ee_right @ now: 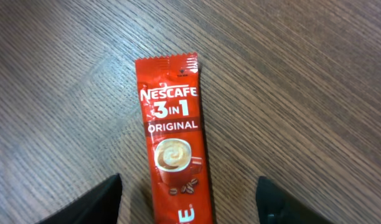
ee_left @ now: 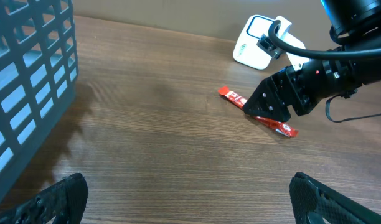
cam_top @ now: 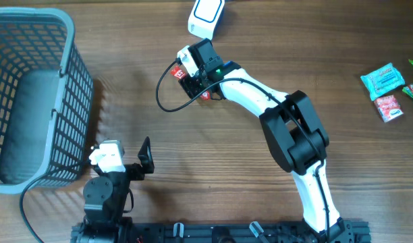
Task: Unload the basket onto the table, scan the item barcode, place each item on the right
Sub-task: 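Grasp the red Nescafe stick with the right gripper, then raise the Nescafe stick up to the white scanner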
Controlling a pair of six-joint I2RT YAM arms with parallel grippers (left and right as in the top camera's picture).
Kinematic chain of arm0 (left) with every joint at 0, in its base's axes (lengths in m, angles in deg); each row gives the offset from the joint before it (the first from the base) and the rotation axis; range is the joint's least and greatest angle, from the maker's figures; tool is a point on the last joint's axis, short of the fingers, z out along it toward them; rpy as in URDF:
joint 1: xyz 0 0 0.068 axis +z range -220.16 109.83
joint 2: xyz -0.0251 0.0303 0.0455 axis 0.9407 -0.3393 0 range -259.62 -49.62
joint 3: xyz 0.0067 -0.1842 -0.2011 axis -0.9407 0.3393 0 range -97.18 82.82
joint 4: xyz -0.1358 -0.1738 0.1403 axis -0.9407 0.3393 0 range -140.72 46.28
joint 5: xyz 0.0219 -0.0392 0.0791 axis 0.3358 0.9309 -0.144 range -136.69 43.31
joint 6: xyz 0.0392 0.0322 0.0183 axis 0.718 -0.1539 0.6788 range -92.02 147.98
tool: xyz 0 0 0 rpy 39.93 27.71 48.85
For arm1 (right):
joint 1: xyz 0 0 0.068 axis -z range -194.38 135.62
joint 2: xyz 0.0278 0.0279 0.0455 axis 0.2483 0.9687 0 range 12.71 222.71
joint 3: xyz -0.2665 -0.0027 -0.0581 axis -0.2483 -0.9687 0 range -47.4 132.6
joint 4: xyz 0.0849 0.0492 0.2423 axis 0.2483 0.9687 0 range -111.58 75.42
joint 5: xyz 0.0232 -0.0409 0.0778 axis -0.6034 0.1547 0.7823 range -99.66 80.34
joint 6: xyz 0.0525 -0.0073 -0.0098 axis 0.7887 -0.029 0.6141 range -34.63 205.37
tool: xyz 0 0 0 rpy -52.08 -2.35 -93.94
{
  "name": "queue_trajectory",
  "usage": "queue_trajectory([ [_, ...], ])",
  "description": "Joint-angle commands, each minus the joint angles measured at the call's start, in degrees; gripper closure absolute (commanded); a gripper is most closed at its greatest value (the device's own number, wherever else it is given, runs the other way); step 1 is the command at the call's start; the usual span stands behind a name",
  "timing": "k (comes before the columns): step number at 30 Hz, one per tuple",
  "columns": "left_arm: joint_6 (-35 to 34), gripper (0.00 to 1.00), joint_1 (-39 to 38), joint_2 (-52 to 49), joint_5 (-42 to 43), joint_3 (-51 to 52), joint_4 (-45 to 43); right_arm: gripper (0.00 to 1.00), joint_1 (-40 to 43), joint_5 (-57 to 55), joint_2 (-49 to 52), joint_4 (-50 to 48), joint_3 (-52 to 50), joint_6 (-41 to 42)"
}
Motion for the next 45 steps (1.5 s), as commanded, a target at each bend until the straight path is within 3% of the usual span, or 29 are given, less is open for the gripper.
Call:
queue_trajectory([
  [1, -0.6, 0.0, 0.1, 0.3, -0.3, 0.3, -0.2, 0.45, -0.2, 0.6, 1.9, 1.2, -0.1, 1.1],
  [4, -0.6, 0.0, 0.1, 0.3, -0.3, 0.3, -0.2, 0.69, -0.2, -4.1, 2.3, 8.2, -0.1, 1.1],
  [6, -0.6, 0.0, 0.1, 0.3, -0.3, 0.3, -0.2, 0.75, -0.2, -4.0, 2.3, 12.0, -0.1, 1.2],
  [8, -0.6, 0.0, 0.1, 0.3, -0.3, 0.3, -0.2, 0.96, -0.2, -4.0, 2.3, 13.3, -0.1, 2.8],
  [11, -0.6, 0.0, 0.1, 0.3, -0.3, 0.3, -0.2, 0.96, 0.4, 5.0, -1.0, 19.6, 3.4, 16.8],
  [13, -0.6, 0.0, 0.1, 0.3, -0.3, 0.3, -0.2, 0.96, 2.5, 15.3, -4.5, 31.4, 9.0, 32.9],
  [15, -0.6, 0.0, 0.1, 0.3, -0.3, 0.3, -0.2, 0.96, 5.1, 30.8, -8.8, 39.1, 10.4, 41.0],
  [17, -0.6, 0.0, 0.1, 0.3, -0.3, 0.3, -0.2, 0.96, 7.1, 40.0, -11.4, 48.0, 10.4, 53.8],
  [19, -0.6, 0.0, 0.1, 0.3, -0.3, 0.3, -0.2, 0.96, 8.2, 45.3, -11.7, 57.1, 10.4, 61.5],
  [22, -0.6, 0.0, 0.1, 0.3, -0.3, 0.3, -0.2, 0.96, 8.3, 48.8, -11.7, 64.2, 10.4, 65.9],
  [26, -0.6, 0.0, 0.1, 0.3, -0.3, 0.3, -0.2, 0.96, 8.2, 54.5, -11.7, 64.1, 10.4, 58.8],
  [29, -0.6, 0.0, 0.1, 0.3, -0.3, 0.3, -0.2, 0.96, 8.2, 58.8, -11.7, 59.1, 10.4, 43.8],
  [33, -0.6, 0.0, 0.1, 0.3, -0.3, 0.3, -0.2, 0.96, 8.2, 67.0, -11.7, 39.2, 10.4, 33.6],
  [38, -0.6, 0.0, 0.1, 0.3, -0.3, 0.3, -0.2, 0.96, 8.1, 76.3, -11.7, 11.3, 10.4, 26.7],
  [42, -0.6, 0.0, 0.1, 0.3, -0.3, 0.3, -0.2, 0.96, 7.8, 84.3, -11.7, -3.3, 10.4, 28.9],
  [45, -0.6, 0.0, 0.1, 0.3, -0.3, 0.3, -0.2, 0.96, 6.6, 86.4, -11.7, -15.5, 10.4, 23.0],
])
